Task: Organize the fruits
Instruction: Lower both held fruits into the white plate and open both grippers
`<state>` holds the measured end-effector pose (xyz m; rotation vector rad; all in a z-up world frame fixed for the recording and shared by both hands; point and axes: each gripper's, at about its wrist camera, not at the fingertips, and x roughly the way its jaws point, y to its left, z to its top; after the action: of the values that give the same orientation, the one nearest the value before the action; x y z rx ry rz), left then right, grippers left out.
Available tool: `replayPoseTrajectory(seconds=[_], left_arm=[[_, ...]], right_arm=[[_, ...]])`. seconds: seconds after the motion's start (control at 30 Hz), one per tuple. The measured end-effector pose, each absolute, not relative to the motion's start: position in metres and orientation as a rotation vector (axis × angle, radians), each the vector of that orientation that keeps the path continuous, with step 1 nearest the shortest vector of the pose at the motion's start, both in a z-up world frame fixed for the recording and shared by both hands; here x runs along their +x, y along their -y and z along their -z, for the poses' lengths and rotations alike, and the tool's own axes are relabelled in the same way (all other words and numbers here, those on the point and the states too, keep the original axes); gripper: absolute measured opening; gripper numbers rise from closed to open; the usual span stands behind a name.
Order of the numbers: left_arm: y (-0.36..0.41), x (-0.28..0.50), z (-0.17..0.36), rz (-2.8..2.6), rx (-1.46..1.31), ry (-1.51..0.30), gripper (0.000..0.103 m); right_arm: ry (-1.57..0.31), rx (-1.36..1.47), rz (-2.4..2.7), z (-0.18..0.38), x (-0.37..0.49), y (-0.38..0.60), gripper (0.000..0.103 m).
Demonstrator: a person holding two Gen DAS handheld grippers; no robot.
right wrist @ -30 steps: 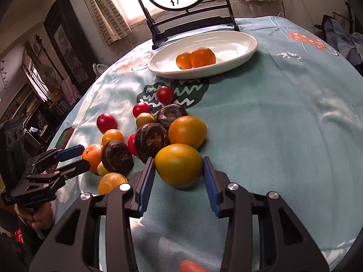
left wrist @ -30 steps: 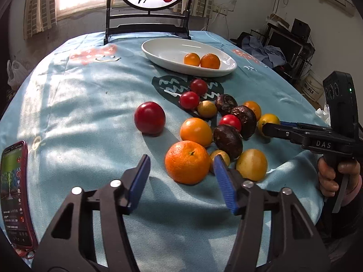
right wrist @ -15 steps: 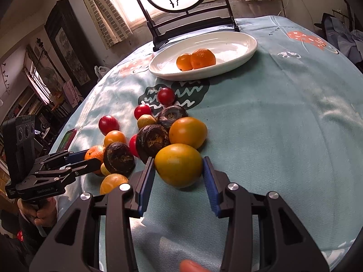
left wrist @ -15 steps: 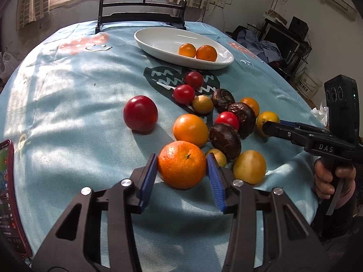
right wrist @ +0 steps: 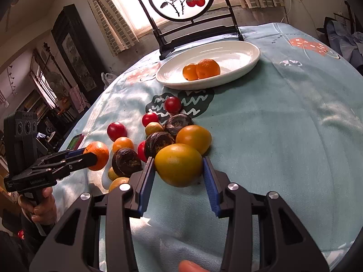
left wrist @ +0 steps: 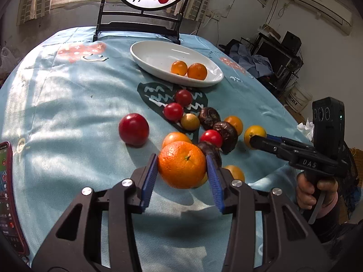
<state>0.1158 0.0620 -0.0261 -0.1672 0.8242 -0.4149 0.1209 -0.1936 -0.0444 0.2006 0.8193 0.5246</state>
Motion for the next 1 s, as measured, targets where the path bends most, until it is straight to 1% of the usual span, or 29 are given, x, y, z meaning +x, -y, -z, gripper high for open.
replayPoseTrajectory(seconds=[0.23, 0.47, 0.6, 0.7, 0.8, 0.93, 0.97, 1.0], left_arm=[[-0.051, 0.155, -0.006, 0.398, -0.182, -0.761, 0.044], [-0.029, 0.235, -0.028, 0.327, -0.218, -0.755, 0.044], [-0.022, 0.284, -0.023, 0.245, -0.191, -0.789, 0.044], [-0.019, 0.315, -0.011, 0.185, -0.158, -0.829, 0.044], [-0.018, 0.335, 0.003, 0.174, -0.150, -0.877, 0.044], [-0.012, 0.349, 0.016, 0.168, -0.123, -0.911, 0.044], [-0.011, 0.350, 0.018, 0.167, -0.118, -0.917, 0.045], [-0.011, 0.350, 0.018, 0.166, -0.114, -0.919, 0.046]], right_arm=[[-0.746, 0.176, -0.510, 0.014, 0.145, 0.190, 0.043], [-0.677, 0.256, -0.360, -0.001, 0.233, 0.202, 0.043], [-0.711, 0.311, -0.313, 0.010, 0.280, 0.208, 0.043], [-0.747, 0.298, -0.282, 0.021, 0.304, 0.209, 0.043], [-0.788, 0.296, -0.287, 0.031, 0.320, 0.209, 0.043], [-0.796, 0.270, -0.288, 0.036, 0.331, 0.207, 0.043], [-0.799, 0.269, -0.292, 0.037, 0.332, 0.206, 0.044], [-0.799, 0.274, -0.305, 0.037, 0.332, 0.206, 0.052]])
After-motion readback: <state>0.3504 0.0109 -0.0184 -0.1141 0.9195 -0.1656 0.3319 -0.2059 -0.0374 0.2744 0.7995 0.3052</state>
